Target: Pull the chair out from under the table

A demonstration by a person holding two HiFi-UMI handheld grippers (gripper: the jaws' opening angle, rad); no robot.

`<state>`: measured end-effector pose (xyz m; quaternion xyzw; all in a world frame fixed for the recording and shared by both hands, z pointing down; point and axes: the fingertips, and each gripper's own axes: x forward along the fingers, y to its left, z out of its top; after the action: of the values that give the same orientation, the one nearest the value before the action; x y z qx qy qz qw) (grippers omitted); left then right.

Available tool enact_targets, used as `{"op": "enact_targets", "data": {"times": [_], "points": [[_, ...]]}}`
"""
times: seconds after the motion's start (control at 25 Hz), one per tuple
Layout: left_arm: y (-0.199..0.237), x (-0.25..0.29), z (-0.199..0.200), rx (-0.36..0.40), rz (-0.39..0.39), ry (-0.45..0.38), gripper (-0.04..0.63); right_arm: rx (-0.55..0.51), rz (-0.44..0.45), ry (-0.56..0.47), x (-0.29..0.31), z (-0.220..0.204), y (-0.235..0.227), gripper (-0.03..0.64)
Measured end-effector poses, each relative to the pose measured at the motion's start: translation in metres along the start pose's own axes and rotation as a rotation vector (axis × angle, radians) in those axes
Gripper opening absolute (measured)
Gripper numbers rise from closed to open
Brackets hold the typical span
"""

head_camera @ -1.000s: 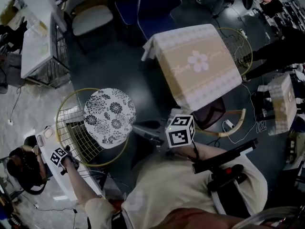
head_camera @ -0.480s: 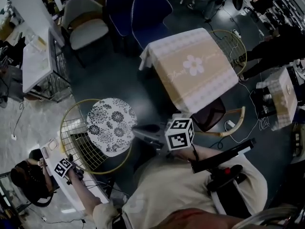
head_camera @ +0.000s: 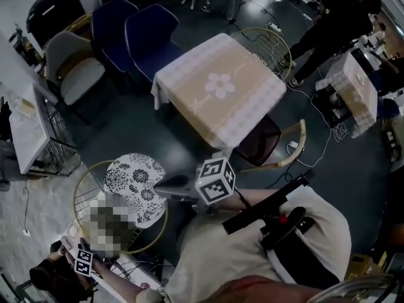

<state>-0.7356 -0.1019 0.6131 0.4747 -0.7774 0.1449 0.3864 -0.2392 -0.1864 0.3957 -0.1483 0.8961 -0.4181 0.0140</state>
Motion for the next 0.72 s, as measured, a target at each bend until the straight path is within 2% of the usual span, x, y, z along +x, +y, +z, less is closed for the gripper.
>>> {"op": "enact_targets", "data": {"times": [0.16, 0.2, 0.28, 0.4, 0.52, 0.72], "points": [[0.003, 0.000, 0.006, -0.062, 0.030, -0.019, 0.078, 0.041, 0.016, -0.039, -0.014, 0.004, -0.002, 0.010], [0.002, -0.003, 0.008, -0.079, 0.031, -0.025, 0.025, 0.055, 0.028, -0.048, -0.018, 0.004, 0.001, 0.010], [0.000, -0.012, 0.012, -0.078, 0.021, -0.043, 0.008, 0.068, 0.063, -0.061, -0.022, 0.006, 0.011, 0.011], [-0.024, -0.014, 0.023, -0.021, -0.038, -0.083, 0.008, 0.057, 0.085, -0.087, -0.031, 0.011, 0.021, 0.009], [-0.087, -0.019, 0.036, 0.024, -0.179, -0.133, 0.006, 0.056, 0.078, -0.116, -0.045, 0.023, 0.016, 0.009], [-0.153, -0.046, 0.047, 0.167, -0.303, -0.157, 0.008, 0.142, 0.123, -0.167, -0.051, 0.027, 0.006, 0.009]]}}
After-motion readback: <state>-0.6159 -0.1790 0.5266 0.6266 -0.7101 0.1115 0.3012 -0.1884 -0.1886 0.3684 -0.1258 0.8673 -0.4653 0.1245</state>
